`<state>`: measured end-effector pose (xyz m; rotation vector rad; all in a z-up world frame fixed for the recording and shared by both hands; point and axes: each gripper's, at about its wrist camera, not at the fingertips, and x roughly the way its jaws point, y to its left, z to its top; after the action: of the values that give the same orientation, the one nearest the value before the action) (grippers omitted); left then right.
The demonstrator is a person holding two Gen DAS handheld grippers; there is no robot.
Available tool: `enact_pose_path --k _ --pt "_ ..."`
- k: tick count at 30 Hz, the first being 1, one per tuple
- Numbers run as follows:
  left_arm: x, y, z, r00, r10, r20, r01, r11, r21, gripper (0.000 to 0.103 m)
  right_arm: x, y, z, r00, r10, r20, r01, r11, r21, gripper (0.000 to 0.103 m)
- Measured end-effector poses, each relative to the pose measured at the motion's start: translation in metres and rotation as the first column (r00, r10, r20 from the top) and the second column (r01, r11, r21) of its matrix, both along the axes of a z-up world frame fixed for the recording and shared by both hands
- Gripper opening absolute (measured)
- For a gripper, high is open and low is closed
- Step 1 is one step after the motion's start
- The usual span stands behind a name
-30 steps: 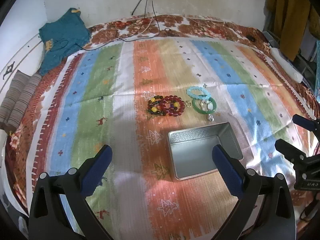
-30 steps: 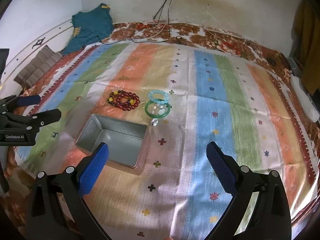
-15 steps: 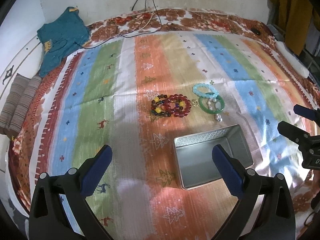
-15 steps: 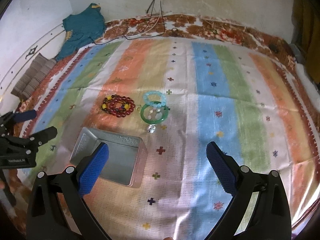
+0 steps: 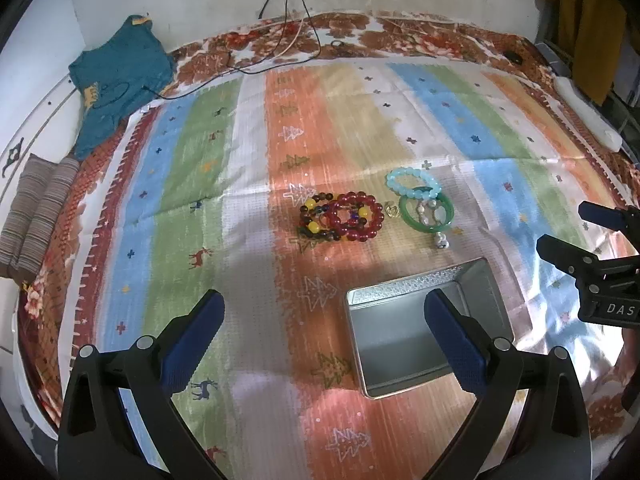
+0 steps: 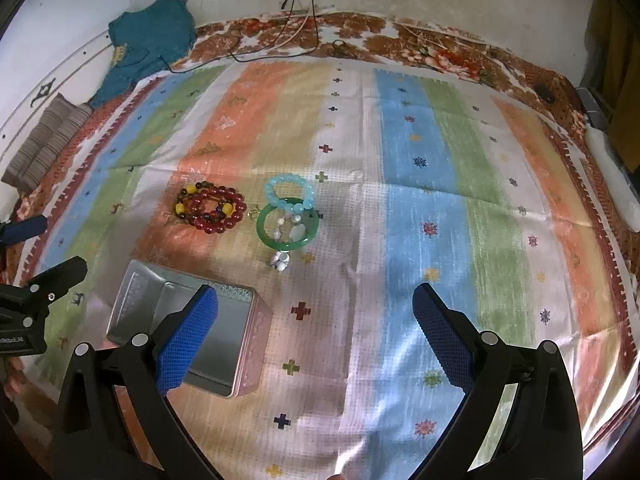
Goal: Organize jewelry
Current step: 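Move both grippers toward the bracelets beside the silver tin, then lower the left gripper onto the red bead bracelet and close it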
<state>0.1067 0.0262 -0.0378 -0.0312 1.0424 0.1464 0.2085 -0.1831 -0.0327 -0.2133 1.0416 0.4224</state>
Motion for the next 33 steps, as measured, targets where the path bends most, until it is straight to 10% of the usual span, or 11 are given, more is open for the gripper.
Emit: enact_pose_path --k 33 --pt "0.063 0.004 -0.032 0.994 -0.015 -0.105 0.015 1.0 0.001 0.097 0.062 0.021 -0.031 0.996 -0.051 -0.078 0.051 0.999 0.001 0.099"
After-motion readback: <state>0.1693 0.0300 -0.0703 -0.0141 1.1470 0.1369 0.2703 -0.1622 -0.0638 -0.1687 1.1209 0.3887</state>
